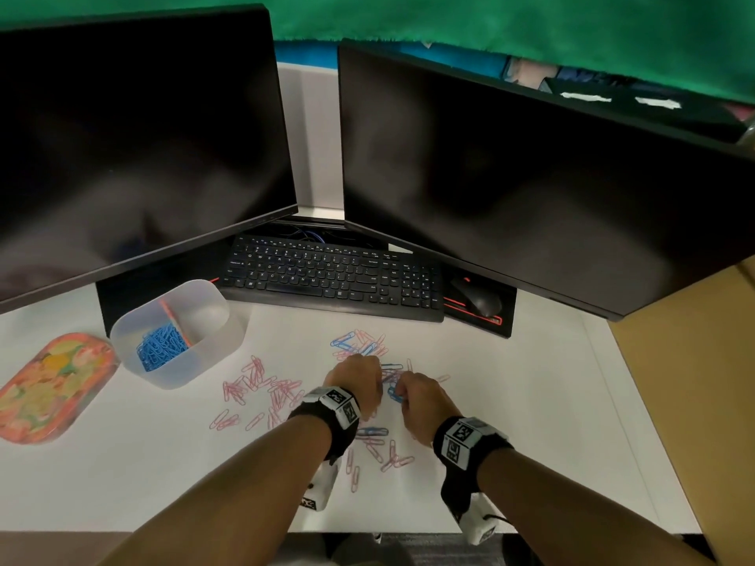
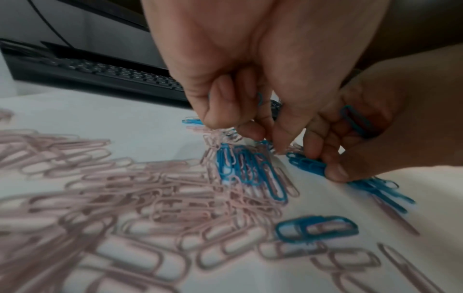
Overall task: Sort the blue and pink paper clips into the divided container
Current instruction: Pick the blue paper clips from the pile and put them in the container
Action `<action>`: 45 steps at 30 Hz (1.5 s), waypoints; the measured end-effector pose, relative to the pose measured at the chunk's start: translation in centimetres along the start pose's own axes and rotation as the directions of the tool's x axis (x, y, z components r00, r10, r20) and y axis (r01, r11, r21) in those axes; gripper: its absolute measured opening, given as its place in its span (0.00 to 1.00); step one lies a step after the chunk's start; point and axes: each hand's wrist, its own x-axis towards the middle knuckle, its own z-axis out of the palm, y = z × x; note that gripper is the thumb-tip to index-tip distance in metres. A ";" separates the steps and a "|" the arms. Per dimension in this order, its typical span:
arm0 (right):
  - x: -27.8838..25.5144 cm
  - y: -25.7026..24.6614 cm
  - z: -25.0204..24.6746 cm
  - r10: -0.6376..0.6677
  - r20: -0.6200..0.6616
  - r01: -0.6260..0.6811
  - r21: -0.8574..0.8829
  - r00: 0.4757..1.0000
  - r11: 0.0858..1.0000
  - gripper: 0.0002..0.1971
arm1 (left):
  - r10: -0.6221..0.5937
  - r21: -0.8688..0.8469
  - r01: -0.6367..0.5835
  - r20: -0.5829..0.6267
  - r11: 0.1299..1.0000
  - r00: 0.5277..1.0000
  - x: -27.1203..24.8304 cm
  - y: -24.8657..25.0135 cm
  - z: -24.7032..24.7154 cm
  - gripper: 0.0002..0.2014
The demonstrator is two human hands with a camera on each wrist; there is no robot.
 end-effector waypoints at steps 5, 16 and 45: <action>0.5 0.2 0.4 -0.033 0.047 0.036 -0.047 0.998 0.998 0.14 | -0.035 -0.114 0.030 -0.043 0.993 0.998 -0.2 -1.1 -1.0 0.07; 1.2 -0.5 0.3 -0.068 0.034 0.074 -0.240 0.997 0.968 0.13 | -0.029 -0.225 0.015 -0.057 0.974 0.998 -0.9 -2.9 -1.3 0.08; 8.9 -23.4 -1.4 -0.227 0.380 -0.066 0.622 0.897 0.780 0.10 | -0.474 -0.996 0.002 0.045 -0.091 0.880 -7.0 -16.7 -13.4 0.10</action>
